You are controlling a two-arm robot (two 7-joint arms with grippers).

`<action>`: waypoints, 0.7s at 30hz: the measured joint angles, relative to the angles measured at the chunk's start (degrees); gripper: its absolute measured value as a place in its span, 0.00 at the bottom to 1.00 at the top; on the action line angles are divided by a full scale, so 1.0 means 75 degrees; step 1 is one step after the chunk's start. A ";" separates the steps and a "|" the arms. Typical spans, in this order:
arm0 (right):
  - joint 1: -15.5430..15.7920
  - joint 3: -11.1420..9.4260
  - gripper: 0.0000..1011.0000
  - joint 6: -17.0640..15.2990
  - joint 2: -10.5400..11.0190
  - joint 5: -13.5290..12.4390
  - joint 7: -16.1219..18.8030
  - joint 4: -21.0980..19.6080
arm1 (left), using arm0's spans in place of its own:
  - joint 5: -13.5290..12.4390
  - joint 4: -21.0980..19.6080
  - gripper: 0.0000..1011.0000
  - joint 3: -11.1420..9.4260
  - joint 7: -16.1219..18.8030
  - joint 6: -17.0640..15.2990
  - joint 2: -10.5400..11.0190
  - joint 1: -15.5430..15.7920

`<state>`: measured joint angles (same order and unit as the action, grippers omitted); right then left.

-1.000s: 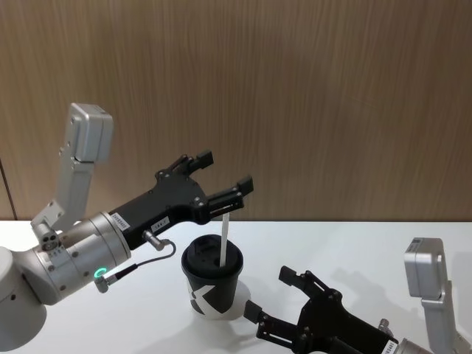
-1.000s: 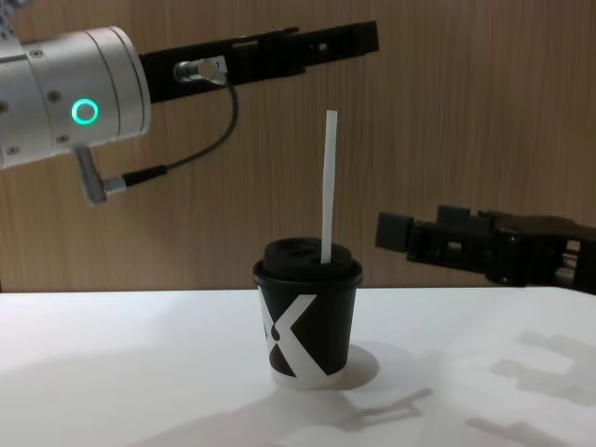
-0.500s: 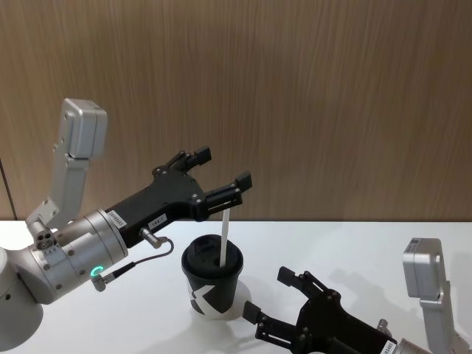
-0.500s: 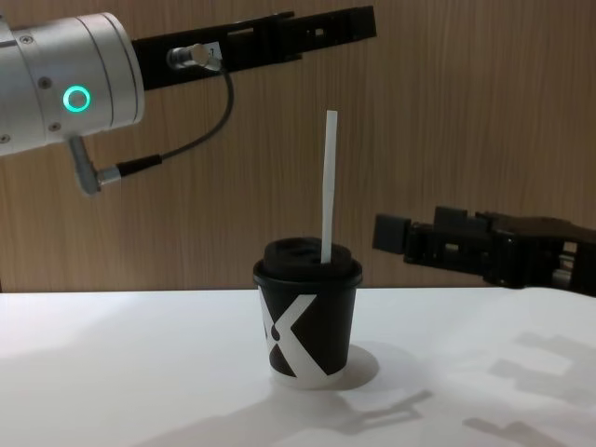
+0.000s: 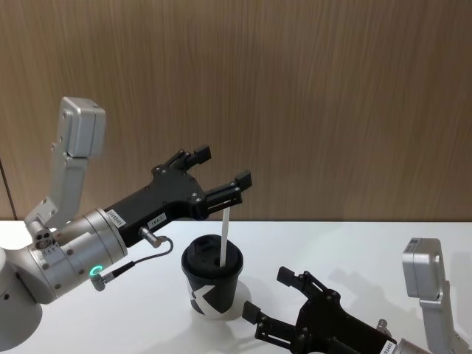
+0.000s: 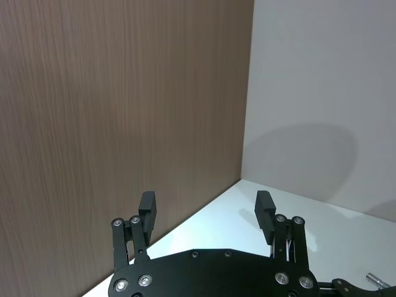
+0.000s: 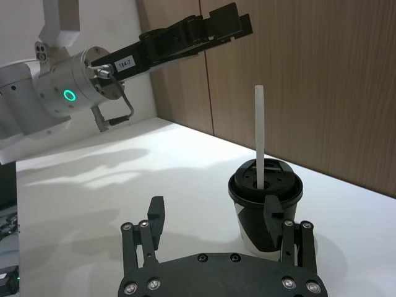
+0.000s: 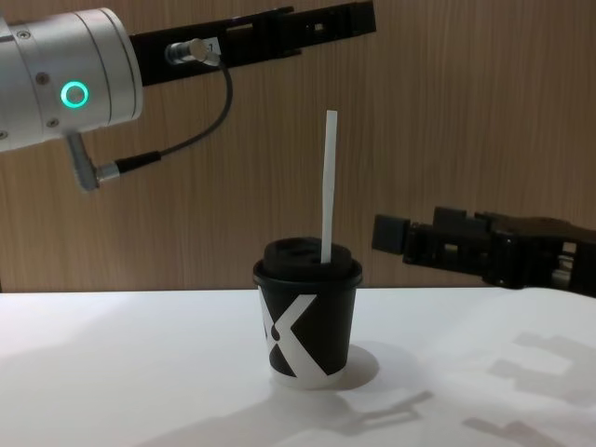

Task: Pick up the straw with one hand, pass it to the other hand, and insert it into the cup.

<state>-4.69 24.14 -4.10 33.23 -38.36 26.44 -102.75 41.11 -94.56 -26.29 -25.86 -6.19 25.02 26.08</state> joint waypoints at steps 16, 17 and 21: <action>-0.0001 0.0000 0.99 0.0000 0.0000 0.0000 -0.0001 0.0000 | 0.0010 -0.0019 0.99 0.0008 0.0009 -0.0001 0.0010 -0.0007; -0.0001 0.0000 0.99 0.0000 0.0000 -0.0001 -0.0001 0.0000 | 0.0010 -0.0020 0.99 0.0008 0.0009 -0.0001 0.0010 -0.0007; -0.0001 0.0000 0.99 0.0000 0.0000 0.0000 -0.0001 0.0001 | 0.0009 -0.0022 0.99 0.0008 0.0008 -0.0001 0.0010 -0.0007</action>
<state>-4.69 24.14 -4.10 33.24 -38.36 26.43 -102.74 41.18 -94.73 -26.23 -25.80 -6.20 25.10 26.03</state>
